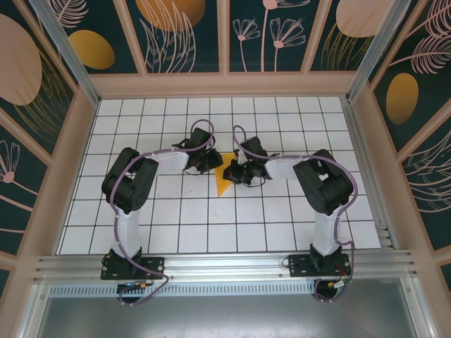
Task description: Fold a paper plane with a square sheet of paper (pick it up from the middle)
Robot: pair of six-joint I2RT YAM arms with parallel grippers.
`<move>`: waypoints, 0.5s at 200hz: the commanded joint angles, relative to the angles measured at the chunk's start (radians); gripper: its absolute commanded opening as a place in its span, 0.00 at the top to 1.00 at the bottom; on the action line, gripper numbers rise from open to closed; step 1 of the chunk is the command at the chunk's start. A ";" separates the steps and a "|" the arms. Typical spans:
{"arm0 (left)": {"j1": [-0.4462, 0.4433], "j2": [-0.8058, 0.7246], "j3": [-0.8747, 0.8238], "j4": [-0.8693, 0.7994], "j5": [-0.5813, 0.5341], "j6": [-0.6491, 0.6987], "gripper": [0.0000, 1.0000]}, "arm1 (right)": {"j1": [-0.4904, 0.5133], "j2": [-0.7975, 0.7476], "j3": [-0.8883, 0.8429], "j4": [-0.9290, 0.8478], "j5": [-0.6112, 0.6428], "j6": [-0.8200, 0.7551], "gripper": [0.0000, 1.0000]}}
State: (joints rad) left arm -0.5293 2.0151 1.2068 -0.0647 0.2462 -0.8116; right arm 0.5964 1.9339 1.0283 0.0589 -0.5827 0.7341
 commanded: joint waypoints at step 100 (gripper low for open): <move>0.000 0.020 0.019 -0.034 0.001 0.020 0.78 | 0.009 0.038 0.050 0.002 -0.034 -0.049 1.00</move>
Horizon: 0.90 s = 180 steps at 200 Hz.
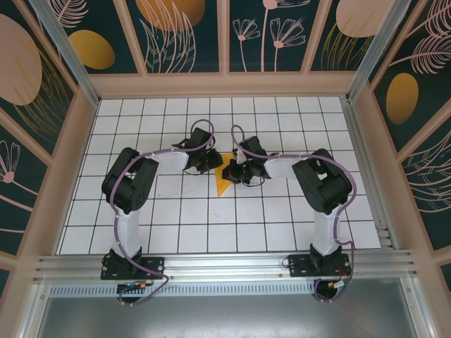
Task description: Fold a paper plane with a square sheet of paper (pick it up from the middle)
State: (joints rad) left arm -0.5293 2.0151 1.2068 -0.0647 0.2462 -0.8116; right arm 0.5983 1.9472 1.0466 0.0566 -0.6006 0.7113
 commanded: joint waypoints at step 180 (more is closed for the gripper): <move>0.000 0.018 0.014 -0.036 -0.001 0.020 0.78 | 0.007 0.055 0.046 -0.005 -0.005 -0.031 1.00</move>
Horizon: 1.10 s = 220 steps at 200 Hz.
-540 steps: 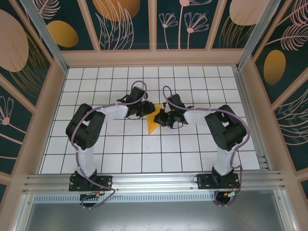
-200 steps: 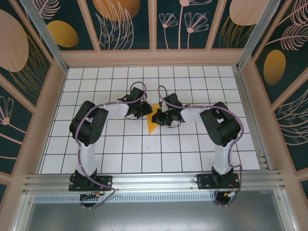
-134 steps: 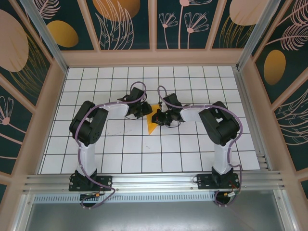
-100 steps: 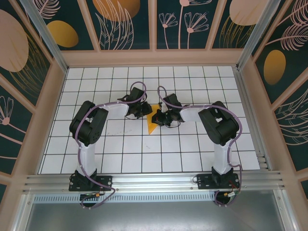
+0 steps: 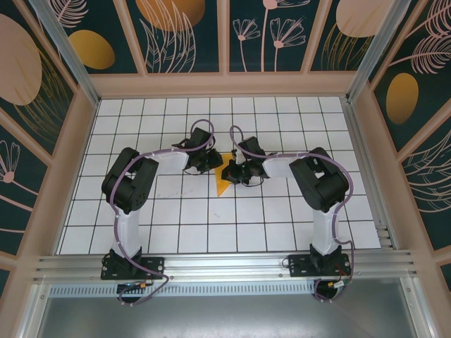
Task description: Fold a paper plane with a square sheet of paper (pick it up from the middle)
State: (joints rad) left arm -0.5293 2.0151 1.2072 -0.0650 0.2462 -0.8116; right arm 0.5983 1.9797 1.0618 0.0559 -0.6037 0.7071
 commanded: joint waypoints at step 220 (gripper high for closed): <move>0.129 -0.276 -0.215 0.071 -0.067 -0.113 0.68 | 0.007 0.040 0.018 -0.038 0.042 -0.037 0.64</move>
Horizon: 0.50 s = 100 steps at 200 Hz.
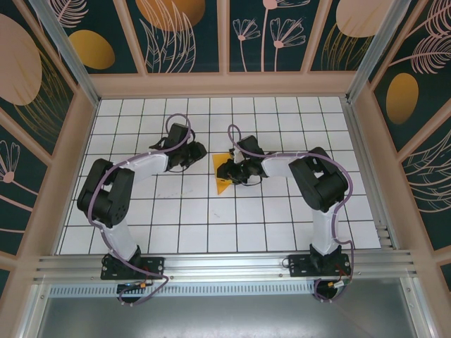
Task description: Fold a paper plane with a square sheet of paper (pick it up from the middle)
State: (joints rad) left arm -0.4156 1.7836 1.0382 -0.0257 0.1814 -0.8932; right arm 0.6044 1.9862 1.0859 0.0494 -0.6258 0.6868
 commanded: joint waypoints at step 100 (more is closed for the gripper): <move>0.003 -0.142 -0.187 0.078 0.120 -0.016 0.75 | 0.003 0.042 0.003 -0.096 0.126 -0.024 0.93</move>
State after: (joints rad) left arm -0.4049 1.6752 0.8791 0.0235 0.2501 -0.9215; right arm 0.6037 1.9926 1.0866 0.0261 -0.5648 0.6853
